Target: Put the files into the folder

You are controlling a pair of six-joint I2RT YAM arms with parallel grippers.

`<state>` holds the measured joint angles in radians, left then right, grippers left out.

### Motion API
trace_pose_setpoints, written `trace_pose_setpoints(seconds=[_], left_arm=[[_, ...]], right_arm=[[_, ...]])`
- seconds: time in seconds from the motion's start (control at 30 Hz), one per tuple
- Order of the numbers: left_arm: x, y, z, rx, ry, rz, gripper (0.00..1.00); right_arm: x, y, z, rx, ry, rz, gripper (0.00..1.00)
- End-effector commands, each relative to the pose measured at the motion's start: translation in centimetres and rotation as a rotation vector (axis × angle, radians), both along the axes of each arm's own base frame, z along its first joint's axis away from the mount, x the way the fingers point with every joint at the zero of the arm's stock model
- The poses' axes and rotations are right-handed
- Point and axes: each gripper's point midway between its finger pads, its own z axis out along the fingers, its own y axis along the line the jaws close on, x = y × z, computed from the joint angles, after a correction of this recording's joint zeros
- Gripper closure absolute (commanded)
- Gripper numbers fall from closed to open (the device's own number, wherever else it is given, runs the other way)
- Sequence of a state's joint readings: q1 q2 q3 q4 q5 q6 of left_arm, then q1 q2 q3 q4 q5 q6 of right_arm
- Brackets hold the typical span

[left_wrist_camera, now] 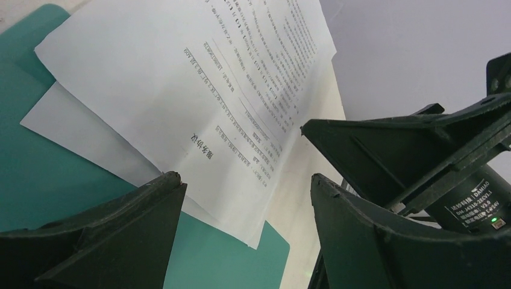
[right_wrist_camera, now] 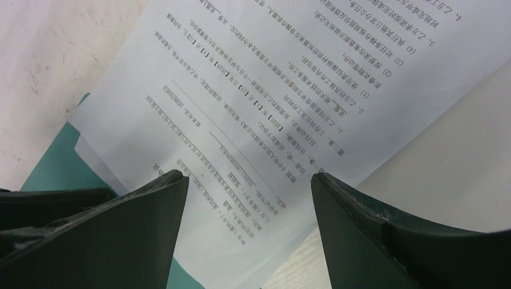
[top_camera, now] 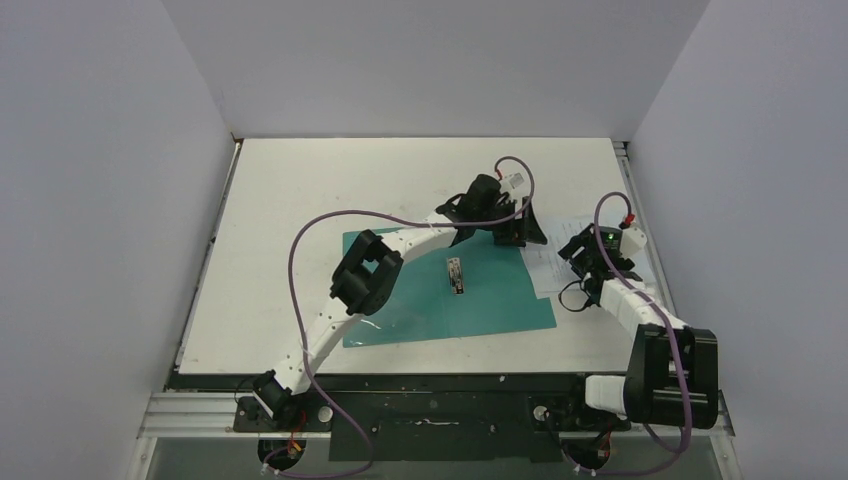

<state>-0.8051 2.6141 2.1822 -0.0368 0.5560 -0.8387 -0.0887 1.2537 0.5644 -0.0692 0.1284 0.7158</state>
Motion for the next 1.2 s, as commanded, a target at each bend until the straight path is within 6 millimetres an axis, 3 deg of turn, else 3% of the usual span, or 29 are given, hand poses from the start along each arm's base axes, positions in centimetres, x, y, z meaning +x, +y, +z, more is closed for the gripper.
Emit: trace_pose_setpoints(seconds=[0.0, 0.2, 0.5, 0.93, 1.17], left_arm=[[0.8, -0.8, 3.0, -0.089, -0.062, -0.014, 0.25], [1.0, 0.8, 3.3, -0.088, -0.064, 0.003, 0.25], [1.0, 4.2, 4.1, -0.005, -0.089, 0.053, 0.25], [0.0, 9.8, 5.3, 0.062, -0.120, 0.135, 0.24], [-0.8, 10.5, 5.2, 0.077, -0.118, 0.134, 0.24]], right_arm=[[3.4, -1.2, 1.9, -0.029, -0.106, -0.035, 0.23], [3.3, 0.9, -1.1, 0.043, -0.058, 0.059, 0.24], [1.8, 5.8, -3.0, 0.091, -0.024, 0.181, 0.25], [-0.4, 11.5, -2.7, 0.135, -0.038, 0.312, 0.25], [-1.3, 13.4, -1.3, 0.133, -0.060, 0.358, 0.25]])
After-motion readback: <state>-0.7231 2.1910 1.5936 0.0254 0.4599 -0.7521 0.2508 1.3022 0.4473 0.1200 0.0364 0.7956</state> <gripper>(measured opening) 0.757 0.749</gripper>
